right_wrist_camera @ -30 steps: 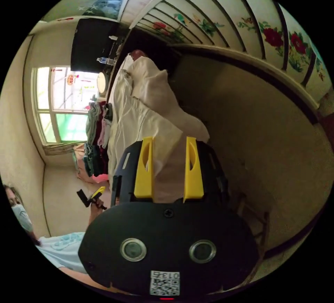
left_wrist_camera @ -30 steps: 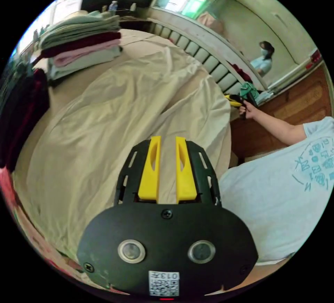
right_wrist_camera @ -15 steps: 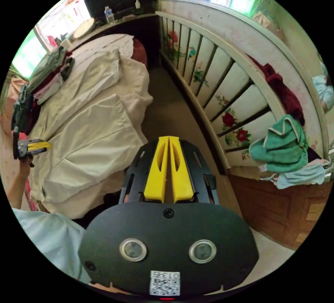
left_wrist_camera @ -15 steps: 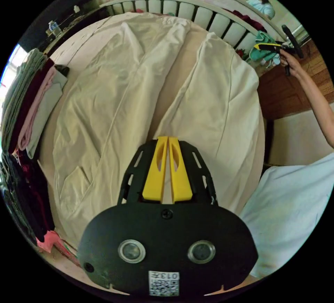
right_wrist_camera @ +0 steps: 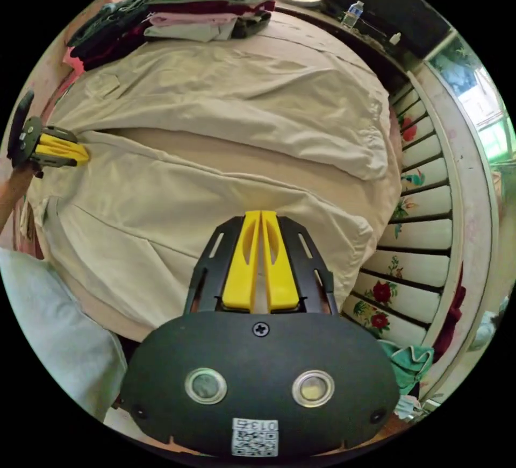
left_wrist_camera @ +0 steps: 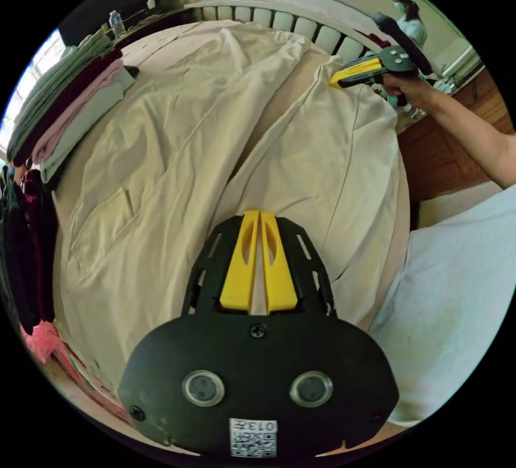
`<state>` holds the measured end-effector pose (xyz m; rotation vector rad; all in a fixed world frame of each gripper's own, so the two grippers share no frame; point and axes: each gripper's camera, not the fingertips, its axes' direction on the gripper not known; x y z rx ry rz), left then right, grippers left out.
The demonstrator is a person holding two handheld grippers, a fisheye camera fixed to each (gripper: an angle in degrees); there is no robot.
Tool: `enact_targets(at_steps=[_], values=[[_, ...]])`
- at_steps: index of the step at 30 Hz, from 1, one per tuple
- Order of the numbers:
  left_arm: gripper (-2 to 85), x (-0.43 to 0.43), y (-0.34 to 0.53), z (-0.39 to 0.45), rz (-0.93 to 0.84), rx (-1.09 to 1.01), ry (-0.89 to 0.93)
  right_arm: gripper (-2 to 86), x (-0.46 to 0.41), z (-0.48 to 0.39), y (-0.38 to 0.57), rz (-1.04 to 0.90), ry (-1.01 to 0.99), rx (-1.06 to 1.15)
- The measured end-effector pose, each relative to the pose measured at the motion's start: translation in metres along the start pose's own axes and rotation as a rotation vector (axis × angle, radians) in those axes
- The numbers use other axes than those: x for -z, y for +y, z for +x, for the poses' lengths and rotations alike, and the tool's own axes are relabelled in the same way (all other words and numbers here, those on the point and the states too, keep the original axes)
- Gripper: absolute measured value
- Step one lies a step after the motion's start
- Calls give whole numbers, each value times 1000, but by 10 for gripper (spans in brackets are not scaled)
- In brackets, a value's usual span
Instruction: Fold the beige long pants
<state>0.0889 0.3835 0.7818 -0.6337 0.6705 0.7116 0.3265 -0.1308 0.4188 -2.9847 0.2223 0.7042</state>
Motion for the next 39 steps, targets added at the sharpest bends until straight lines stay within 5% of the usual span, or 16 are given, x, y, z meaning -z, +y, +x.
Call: enact_targets(at_steps=[3, 7, 13, 24, 31, 35, 39], values=[[2, 14, 12, -17, 5, 69, 23, 5, 23, 19, -17, -48, -30, -55], [21, 69, 72, -75, 132, 206, -244, 20, 61, 41, -39, 149, -26, -73], [116, 82, 144, -216, -61, 464, -323, 71, 46, 12, -148, 167, -105, 237], [108, 53, 119, -277, -280, 237, -235, 94, -12, -69, -322, -1, -116, 714], [103, 49, 113, -284, -298, 188, -184, 85, -39, -73, -339, -119, -165, 721], [21, 52, 110, -291, -318, 207, -123, 28, -42, -74, -338, -140, -209, 667], [4, 63, 106, -279, -346, 212, -195, 11, -28, -91, -320, -123, -92, 670]])
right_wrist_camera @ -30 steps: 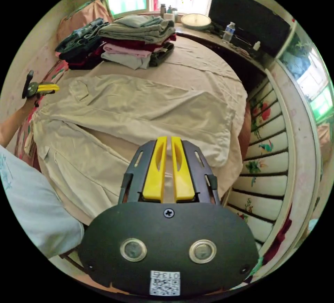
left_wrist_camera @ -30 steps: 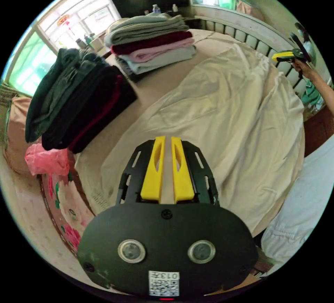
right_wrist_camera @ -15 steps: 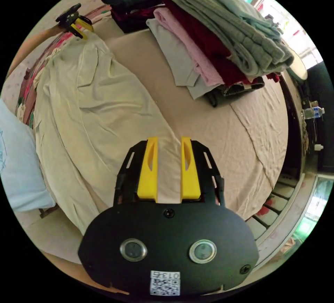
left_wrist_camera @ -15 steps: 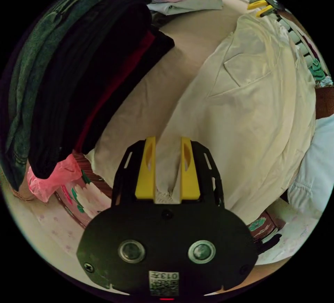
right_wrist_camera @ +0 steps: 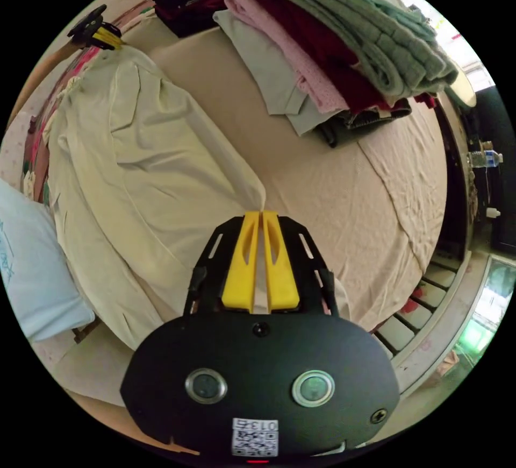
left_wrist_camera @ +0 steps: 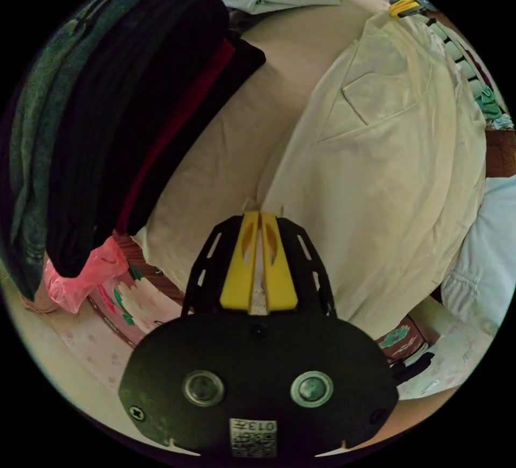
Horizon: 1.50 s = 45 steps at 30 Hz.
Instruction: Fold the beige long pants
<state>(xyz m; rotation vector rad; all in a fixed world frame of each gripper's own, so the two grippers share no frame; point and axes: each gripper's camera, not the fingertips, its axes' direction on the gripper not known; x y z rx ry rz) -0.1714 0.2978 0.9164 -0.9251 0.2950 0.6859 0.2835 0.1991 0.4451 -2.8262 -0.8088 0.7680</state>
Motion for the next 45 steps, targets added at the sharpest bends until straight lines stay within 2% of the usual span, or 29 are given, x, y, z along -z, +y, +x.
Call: enact_targets(at_steps=[6, 11, 16, 21, 25, 32, 36, 39, 42, 45], values=[[0, 79, 65, 46, 190, 40, -142, 7, 74, -71, 72, 182, 214, -47], [0, 139, 154, 139, 340, 98, -275, 7, 107, -174, 158, 303, 406, -124], [0, 127, 204, 227, 288, 175, -303, 6, 83, -279, 219, 292, 460, -329], [-1, 80, 221, 282, 176, 257, -264, 6, 3, -365, 248, 129, 439, -455], [-1, 32, 219, 288, 93, 266, -140, 6, -36, -379, 255, 38, 367, -461], [1, 65, 241, 286, 163, 292, -174, 19, 2, -387, 297, 181, 297, -603], [6, 46, 253, 275, 144, 336, -42, 55, -37, -407, 315, 74, 183, -553], [10, 67, 268, 258, 199, 394, 41, 94, -5, -398, 339, 165, 186, -609], [9, 104, 288, 248, 283, 457, 11, 124, 36, -373, 360, 296, 320, -733], [7, 139, 282, 240, 379, 469, -74, 162, 41, -334, 350, 384, 317, -769]])
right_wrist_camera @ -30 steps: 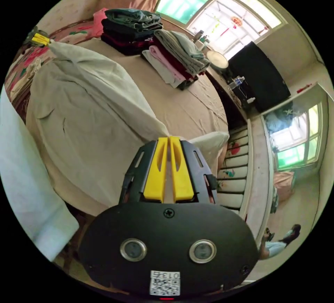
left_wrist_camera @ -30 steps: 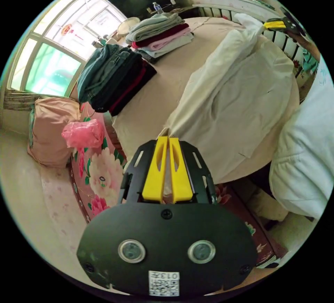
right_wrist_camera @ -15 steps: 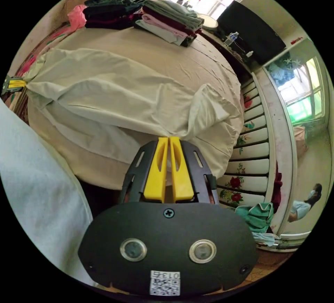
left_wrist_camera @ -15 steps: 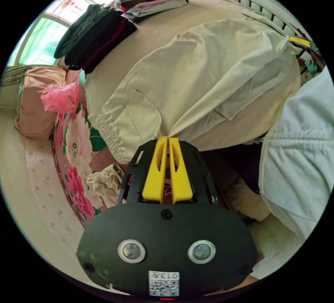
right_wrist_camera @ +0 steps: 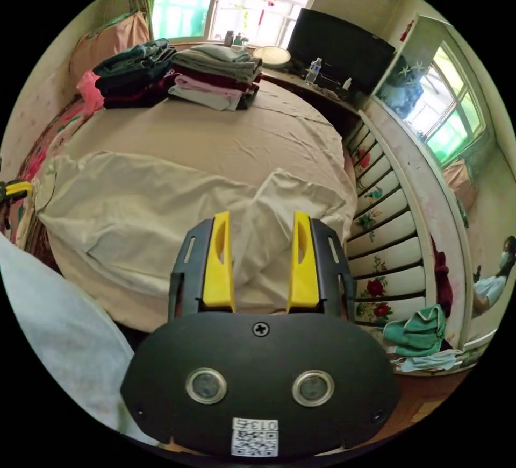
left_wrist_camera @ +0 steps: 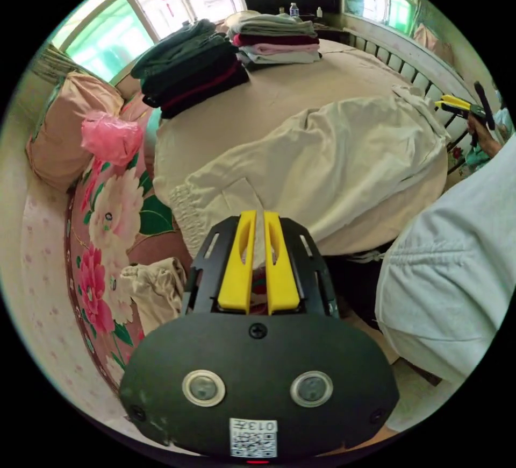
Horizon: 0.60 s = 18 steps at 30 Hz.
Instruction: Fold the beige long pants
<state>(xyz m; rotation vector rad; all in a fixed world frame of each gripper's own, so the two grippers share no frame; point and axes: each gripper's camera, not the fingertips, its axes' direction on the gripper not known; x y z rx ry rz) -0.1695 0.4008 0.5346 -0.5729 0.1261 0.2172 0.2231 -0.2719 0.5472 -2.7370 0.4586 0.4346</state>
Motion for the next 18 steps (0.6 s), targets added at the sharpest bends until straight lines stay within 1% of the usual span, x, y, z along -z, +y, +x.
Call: enact_targets(at_steps=[1, 3, 4, 5, 6, 7, 8, 10, 12, 13, 14, 15, 16, 18], values=[[4, -1, -15, 5, 10, -36, 1, 165, -9, 0, -6, -3, 1, 6], [1, -17, -42, 16, -51, -100, 36, 155, -61, -3, -27, -79, 25, 38], [0, -31, -57, 23, -107, -142, 57, 117, -74, -2, -31, -113, 23, 45], [-1, -44, -68, 30, -153, -170, 38, 42, -98, 2, -36, -201, 42, 48], [-2, -50, -72, 32, -169, -179, 27, 32, -114, 11, -37, -285, 87, 24], [-2, -60, -77, 33, -204, -179, 26, 26, -117, 18, -37, -304, 109, 1], [-3, -67, -80, 29, -244, -159, 40, 22, -109, 37, -35, -279, 104, -61], [-3, -70, -80, 22, -266, -124, 45, 18, -76, 73, -23, -151, 9, -195], [-3, -68, -79, 13, -266, -90, 57, 17, -33, 130, 22, 38, -135, -463], [-4, -66, -79, 8, -254, -69, 77, 17, -27, 144, 38, 77, -185, -539], [-4, -63, -79, 2, -243, -44, 95, 17, -20, 168, 75, 139, -278, -694], [-4, -62, -79, -1, -240, -30, 106, 19, -22, 182, 111, 176, -341, -821], [-4, -59, -81, -6, -240, -4, 126, 20, -26, 187, 126, 175, -361, -862], [-4, -55, -82, -12, -240, 19, 148, 30, -52, 196, 177, 112, -425, -1020]])
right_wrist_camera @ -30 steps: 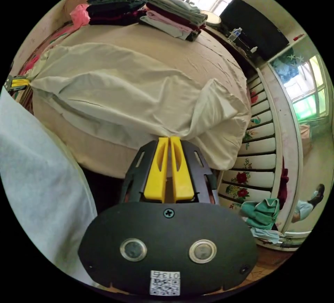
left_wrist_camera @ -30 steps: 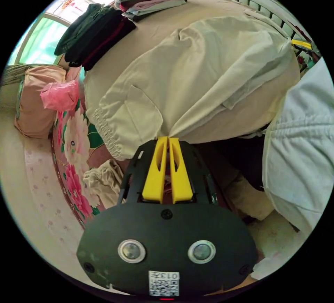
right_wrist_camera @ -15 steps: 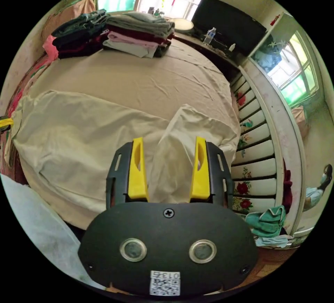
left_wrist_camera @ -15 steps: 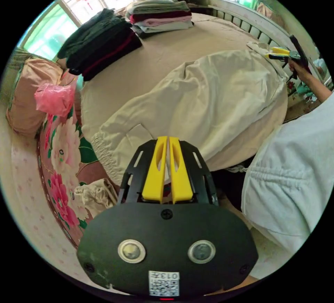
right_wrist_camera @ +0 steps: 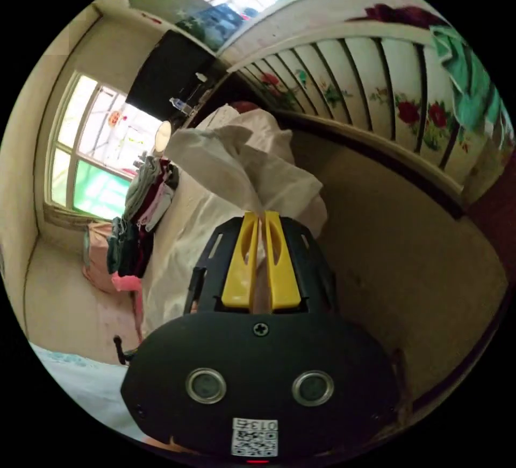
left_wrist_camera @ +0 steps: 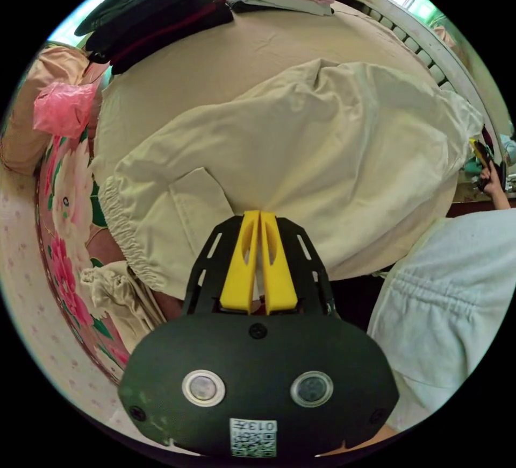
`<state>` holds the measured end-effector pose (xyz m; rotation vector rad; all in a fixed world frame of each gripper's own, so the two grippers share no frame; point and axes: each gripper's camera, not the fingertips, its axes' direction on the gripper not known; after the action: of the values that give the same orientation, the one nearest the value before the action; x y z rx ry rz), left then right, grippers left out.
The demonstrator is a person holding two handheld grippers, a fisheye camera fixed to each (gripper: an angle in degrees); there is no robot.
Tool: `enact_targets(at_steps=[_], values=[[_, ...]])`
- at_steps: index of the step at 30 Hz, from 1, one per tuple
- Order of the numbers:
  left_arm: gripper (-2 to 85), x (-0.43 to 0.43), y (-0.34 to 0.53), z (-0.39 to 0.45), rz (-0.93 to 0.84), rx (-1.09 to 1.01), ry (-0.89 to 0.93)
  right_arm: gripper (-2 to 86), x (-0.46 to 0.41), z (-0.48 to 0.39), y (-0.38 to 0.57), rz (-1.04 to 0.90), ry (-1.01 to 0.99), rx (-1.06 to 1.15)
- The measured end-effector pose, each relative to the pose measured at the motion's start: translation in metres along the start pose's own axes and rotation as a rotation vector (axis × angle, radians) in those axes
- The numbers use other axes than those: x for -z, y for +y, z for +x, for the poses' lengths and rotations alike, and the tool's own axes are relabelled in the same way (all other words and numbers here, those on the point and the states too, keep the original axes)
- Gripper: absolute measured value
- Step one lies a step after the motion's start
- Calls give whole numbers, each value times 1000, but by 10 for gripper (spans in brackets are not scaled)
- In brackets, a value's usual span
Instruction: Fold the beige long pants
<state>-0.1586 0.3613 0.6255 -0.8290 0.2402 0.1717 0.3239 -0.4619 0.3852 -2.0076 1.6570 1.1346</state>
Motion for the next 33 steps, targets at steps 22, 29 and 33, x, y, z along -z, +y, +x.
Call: enact_targets(at_steps=[22, 29, 33], values=[[1, 72, -53, -38, -67, -53, -80, 68, -205, -141, -59, -457, 448, 685], [59, 135, 34, -126, 94, 300, -124, 140, -200, -281, -12, -322, 149, 1078], [109, 145, 85, -175, 175, 474, -11, 144, -267, -393, 69, -520, -99, 1354]])
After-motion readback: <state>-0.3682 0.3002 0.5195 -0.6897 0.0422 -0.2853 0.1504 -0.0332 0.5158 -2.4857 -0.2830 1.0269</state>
